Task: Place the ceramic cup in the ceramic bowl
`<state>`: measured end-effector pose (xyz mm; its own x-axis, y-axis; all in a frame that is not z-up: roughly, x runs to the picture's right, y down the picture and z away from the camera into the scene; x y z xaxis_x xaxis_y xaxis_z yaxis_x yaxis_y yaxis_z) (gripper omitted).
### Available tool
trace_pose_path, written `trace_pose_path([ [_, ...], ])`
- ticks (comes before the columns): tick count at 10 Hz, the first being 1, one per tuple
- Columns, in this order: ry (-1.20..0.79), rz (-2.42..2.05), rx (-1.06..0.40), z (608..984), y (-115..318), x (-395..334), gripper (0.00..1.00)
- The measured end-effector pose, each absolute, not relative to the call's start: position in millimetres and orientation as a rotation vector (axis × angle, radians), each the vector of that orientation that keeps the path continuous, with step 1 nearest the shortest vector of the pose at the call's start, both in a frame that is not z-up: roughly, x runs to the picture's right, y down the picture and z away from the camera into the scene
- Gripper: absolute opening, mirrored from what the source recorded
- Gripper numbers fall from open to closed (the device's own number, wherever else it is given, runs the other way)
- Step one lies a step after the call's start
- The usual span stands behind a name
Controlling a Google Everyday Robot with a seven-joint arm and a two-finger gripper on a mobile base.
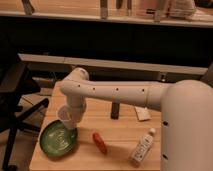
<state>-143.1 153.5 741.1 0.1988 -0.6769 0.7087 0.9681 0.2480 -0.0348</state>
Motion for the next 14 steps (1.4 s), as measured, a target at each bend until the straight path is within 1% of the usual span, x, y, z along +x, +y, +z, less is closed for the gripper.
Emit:
trace_pose_path([
  [14, -0.649, -1.269, -0.569, 734.9, 154.5, -144.8, 0.00],
])
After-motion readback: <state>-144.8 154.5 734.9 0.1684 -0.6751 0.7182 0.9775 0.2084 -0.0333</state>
